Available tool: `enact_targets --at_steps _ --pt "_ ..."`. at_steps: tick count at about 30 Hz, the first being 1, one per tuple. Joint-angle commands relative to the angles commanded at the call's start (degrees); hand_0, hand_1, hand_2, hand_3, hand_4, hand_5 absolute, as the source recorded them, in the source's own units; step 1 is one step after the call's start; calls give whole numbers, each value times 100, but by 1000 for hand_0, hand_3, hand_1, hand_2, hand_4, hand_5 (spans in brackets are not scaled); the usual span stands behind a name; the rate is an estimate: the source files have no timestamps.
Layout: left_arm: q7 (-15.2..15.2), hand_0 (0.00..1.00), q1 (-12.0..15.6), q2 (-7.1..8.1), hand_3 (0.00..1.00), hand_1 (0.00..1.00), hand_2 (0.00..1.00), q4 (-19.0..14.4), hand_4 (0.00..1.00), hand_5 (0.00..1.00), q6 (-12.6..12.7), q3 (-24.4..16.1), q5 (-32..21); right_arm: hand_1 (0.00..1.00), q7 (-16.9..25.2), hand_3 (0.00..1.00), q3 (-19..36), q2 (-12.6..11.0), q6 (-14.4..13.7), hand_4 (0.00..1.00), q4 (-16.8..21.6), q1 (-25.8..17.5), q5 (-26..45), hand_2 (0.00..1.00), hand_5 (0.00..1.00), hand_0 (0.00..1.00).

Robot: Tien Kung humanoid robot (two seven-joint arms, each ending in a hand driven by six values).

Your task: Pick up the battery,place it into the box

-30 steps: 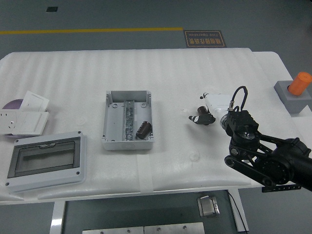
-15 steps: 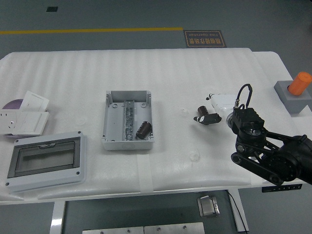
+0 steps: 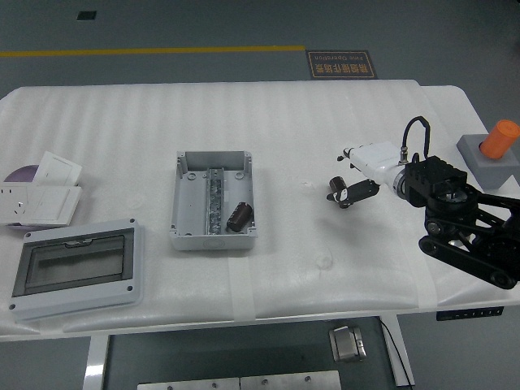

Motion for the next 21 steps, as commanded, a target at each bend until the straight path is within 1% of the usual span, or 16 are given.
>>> enact_targets --at_steps 1,2,7,8,13,14,21 --pt "-1 665 -1 2 582 683 566 0 518 448 0 7 -3 661 82 929 -94 13 10 921 -41 45 -84 725 672 461" --pt "-3 665 -3 4 582 683 566 0 517 448 0 18 -12 708 150 986 -192 32 14 863 -90 88 -171 825 446 554" --pt "-13 665 -29 6 582 683 566 0 517 448 -1 49 -29 708 314 986 -602 179 20 863 -420 245 -452 825 446 554" --pt "-15 665 -33 7 584 682 565 0 516 446 -1 54 -33 736 331 998 -653 206 17 838 -486 268 -480 964 335 595" --pt "-15 665 -44 13 584 682 565 0 516 446 0 45 -12 736 392 998 -767 286 -26 838 -740 354 -487 964 335 595" --pt "-17 665 -47 14 583 682 565 0 515 446 0 50 -17 742 400 998 -784 296 -31 819 -775 366 -485 998 289 592" --pt "-50 665 -71 21 584 683 565 0 514 447 2 118 -82 742 491 998 -955 358 -153 814 -1046 400 -385 998 282 594"
